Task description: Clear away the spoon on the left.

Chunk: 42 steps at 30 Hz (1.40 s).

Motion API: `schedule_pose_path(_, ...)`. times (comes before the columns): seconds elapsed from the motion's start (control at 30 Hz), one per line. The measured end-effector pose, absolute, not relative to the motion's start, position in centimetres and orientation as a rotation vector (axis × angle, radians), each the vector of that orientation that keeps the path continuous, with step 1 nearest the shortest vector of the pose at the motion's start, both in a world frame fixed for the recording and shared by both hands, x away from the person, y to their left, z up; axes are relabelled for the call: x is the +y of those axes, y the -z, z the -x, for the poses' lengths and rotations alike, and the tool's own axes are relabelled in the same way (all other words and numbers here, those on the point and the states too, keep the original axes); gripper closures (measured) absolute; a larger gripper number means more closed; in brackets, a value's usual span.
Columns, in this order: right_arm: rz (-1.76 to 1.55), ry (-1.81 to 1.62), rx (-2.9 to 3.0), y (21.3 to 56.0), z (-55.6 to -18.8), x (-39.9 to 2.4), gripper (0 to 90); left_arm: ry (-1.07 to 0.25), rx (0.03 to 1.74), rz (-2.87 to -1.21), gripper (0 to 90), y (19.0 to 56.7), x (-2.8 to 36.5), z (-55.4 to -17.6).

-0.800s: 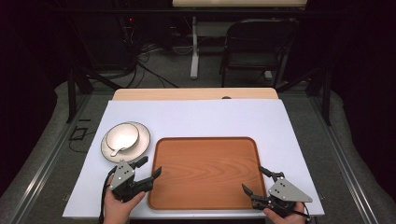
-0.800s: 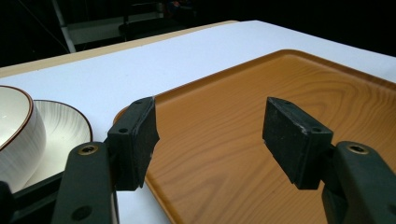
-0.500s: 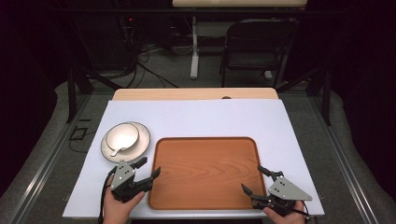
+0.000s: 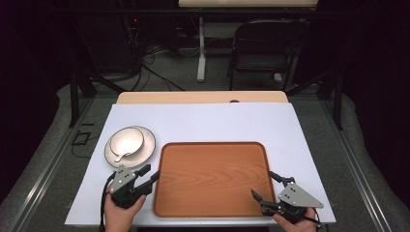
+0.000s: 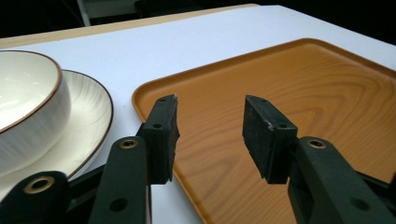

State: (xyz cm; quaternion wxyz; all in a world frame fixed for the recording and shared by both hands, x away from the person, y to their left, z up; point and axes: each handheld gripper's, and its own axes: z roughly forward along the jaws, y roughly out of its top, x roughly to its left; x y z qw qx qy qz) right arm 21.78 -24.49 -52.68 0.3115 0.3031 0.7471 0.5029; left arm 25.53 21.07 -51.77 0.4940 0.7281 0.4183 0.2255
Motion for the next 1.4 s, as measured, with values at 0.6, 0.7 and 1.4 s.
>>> schedule_pose_path(0.6, -0.805, -1.334, 1.983, 52.8, -22.2, -24.4, 20.9, -0.650, 1.157, -1.771, 85.2, 49.5, 22.5, -26.1)
schedule_pose_path(0.7, -0.809, -1.337, 1.980, 52.8, -22.1, -24.4, 21.0, -0.680, 1.175, -1.780, 88.7, 49.2, 22.8, -26.5)
schedule_pose_path(1.4, -0.805, -1.326, 1.985, 52.8, -22.1, -24.4, 21.1, -0.766, 1.357, -1.716, 90.0, 50.6, 27.1, -27.5)
